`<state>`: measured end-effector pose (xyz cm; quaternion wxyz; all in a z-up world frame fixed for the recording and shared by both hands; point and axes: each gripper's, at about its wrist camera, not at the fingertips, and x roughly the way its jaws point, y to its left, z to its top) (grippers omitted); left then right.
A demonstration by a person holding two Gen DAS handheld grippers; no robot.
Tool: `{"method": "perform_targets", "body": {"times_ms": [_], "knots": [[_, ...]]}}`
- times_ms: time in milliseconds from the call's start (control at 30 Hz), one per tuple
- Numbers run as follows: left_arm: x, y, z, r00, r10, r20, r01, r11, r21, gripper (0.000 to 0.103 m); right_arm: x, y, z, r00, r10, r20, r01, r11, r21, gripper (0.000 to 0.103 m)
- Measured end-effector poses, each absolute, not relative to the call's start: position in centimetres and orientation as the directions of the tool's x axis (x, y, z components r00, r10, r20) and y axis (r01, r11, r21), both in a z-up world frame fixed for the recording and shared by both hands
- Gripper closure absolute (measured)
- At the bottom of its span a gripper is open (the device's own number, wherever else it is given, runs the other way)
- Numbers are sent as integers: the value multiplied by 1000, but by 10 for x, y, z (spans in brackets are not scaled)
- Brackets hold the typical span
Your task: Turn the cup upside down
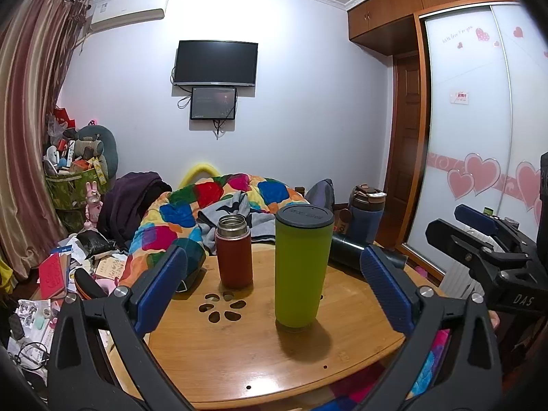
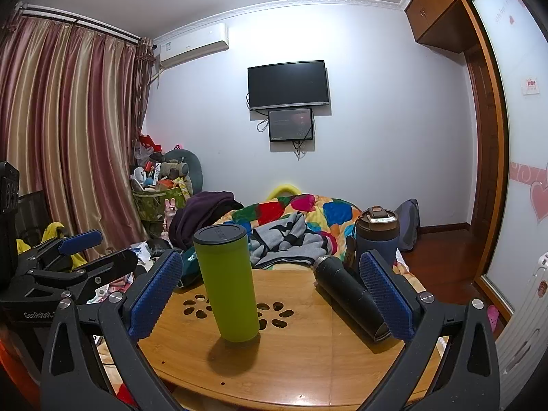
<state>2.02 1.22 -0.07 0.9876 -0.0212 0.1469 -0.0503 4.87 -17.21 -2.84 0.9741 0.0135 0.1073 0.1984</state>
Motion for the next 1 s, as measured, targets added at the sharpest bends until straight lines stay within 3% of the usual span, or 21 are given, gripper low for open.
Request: {"method": "perform_targets", "body": {"times_ms": [1000], "knots": [[22,8,0,948,-116,-297,102,993,-63,0,49,-173,-32,896,393,-204,-385,919,79,0]]}}
